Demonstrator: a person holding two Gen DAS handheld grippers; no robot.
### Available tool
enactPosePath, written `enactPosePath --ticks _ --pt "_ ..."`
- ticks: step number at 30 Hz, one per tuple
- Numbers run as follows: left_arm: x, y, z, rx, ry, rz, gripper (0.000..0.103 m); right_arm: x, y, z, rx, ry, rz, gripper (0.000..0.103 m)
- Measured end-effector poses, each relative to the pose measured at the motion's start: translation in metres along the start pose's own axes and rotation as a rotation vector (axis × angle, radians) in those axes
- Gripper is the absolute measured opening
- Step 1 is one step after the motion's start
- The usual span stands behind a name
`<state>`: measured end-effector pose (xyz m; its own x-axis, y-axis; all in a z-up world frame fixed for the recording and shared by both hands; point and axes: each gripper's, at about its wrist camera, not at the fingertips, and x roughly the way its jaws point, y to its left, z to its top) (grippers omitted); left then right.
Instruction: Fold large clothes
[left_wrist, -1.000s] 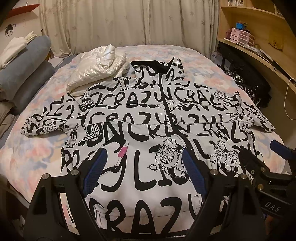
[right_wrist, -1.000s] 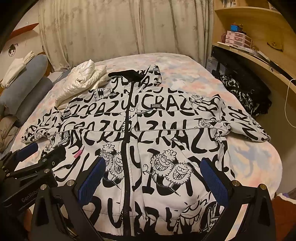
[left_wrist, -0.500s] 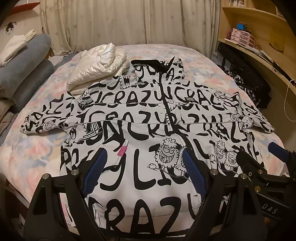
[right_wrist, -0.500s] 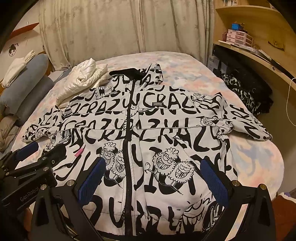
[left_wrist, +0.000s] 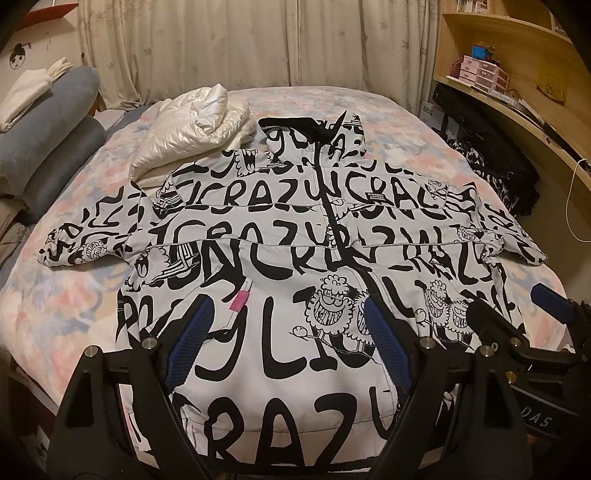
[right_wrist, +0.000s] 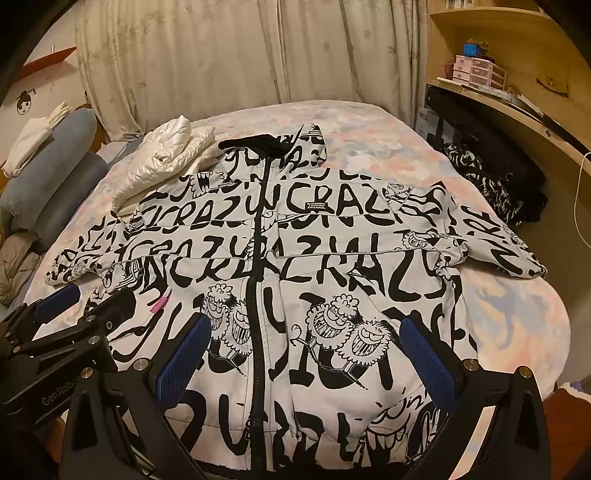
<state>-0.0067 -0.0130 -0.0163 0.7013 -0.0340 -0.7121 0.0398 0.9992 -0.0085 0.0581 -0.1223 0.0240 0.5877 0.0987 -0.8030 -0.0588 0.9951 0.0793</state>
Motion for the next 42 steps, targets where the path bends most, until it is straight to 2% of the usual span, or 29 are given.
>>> enactPosePath --ticks 7,11,19,22,31,42 --pt "0.000 -0.002 0.000 -0.006 -0.001 -0.004 0.082 0.001 -0.004 0.005 0.024 0.002 0.042 0.103" --pt "-0.001 -0.009 0.002 -0.004 -0.005 0.008 0.082 -0.006 -0.008 0.011 0.025 -0.018 0.036 0.103" --pt "0.002 -0.017 0.027 0.012 0.050 -0.021 0.082 -0.020 -0.022 0.027 0.037 -0.046 0.039 0.103" --pt "-0.001 -0.026 0.036 0.043 0.035 -0.033 0.082 -0.030 -0.030 0.036 0.043 -0.072 0.027 0.103" --pt "-0.018 -0.069 0.086 0.126 0.000 -0.122 0.082 -0.077 -0.077 0.084 0.048 -0.200 -0.104 0.103" --pt "-0.022 -0.133 0.151 0.132 -0.115 -0.248 0.082 -0.111 -0.195 0.139 0.113 -0.272 -0.282 0.103"
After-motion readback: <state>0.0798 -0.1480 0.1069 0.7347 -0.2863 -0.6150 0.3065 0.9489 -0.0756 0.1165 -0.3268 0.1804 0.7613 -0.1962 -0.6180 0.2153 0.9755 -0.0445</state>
